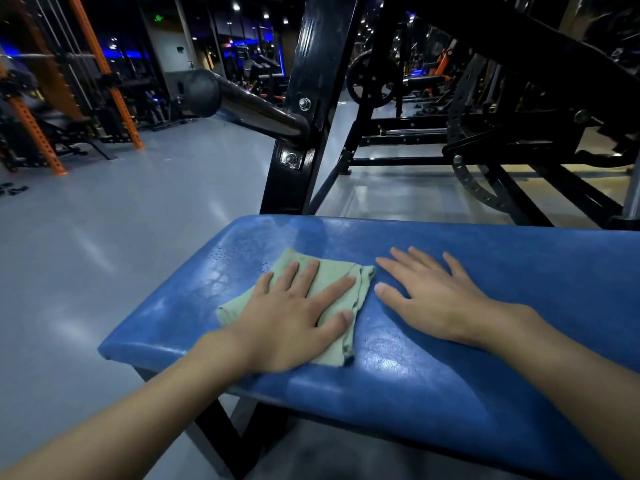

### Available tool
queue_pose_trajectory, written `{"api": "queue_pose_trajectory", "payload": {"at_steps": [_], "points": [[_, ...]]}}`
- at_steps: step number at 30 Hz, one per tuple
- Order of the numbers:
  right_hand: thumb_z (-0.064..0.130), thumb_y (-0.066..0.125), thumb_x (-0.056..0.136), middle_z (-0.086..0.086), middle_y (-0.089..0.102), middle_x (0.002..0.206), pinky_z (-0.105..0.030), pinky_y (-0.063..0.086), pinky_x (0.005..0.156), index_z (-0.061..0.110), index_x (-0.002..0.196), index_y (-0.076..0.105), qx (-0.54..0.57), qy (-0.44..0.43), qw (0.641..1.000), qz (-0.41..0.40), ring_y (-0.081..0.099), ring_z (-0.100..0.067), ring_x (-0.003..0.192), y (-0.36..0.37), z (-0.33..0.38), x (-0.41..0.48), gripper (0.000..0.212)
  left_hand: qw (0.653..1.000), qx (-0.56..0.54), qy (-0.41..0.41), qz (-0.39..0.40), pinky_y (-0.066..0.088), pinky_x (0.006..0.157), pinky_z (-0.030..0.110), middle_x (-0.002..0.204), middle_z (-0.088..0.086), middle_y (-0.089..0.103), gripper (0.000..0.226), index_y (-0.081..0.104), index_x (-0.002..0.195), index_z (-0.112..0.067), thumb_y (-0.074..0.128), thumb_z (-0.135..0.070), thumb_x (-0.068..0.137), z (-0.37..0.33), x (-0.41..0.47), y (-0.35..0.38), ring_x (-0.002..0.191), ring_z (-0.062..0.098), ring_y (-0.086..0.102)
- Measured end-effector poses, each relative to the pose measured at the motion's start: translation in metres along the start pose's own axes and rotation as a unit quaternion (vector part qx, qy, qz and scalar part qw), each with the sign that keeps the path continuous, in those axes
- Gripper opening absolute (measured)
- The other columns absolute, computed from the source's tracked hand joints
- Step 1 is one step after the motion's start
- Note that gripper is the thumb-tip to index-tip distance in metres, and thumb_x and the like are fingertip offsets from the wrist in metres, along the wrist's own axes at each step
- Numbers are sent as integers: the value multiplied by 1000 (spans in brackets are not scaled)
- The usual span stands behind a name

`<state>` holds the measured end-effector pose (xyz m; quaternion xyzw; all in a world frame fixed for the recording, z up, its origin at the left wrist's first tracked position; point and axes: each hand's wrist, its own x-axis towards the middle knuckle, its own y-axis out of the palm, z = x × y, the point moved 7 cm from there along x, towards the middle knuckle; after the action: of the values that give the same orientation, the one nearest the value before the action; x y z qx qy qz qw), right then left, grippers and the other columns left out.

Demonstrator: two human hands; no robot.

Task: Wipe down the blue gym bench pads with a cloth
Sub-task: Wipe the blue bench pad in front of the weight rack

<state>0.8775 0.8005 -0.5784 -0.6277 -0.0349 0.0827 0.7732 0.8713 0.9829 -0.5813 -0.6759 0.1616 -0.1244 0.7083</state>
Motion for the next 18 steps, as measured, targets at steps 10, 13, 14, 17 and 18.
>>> {"api": "queue_pose_trajectory", "payload": {"at_steps": [10,13,14,17,18], "points": [[62,14,97,15,-7,165,-48,-9,120,42,155,7,-21,6,1000,-12,-14,-6,150,7,-3,5,61,998,-36,-45,19,1,118,58,167,3,2,60,3,151,-56,16,-70,94,31,172,-11,153,30,0],[62,13,97,16,-6,165,-47,-10,120,43,154,7,-18,4,1000,-14,-14,-5,149,7,-4,5,61,998,-38,-42,16,0,118,58,167,4,3,61,3,152,-55,14,-68,94,32,178,-11,152,31,1],[63,13,97,16,-6,165,-47,-10,120,43,154,7,-18,4,1000,-12,-14,-5,149,7,-4,5,61,999,-29,-36,16,0,119,58,167,5,2,61,1,152,-55,13,-69,94,31,172,-9,152,31,0],[63,13,97,16,-6,164,-47,-9,121,44,154,7,-19,8,1000,-9,-13,-5,149,7,-4,5,61,999,-13,-21,20,-3,120,54,167,4,-4,60,-4,151,-55,13,-68,95,29,137,-4,153,29,-4],[62,13,97,16,-6,165,-47,-9,121,44,154,7,-19,10,1000,-9,-12,-5,150,7,-4,5,61,1000,-16,-15,22,-3,120,53,167,4,-5,59,-4,151,-56,12,-68,96,28,120,-3,153,27,-6]]}}
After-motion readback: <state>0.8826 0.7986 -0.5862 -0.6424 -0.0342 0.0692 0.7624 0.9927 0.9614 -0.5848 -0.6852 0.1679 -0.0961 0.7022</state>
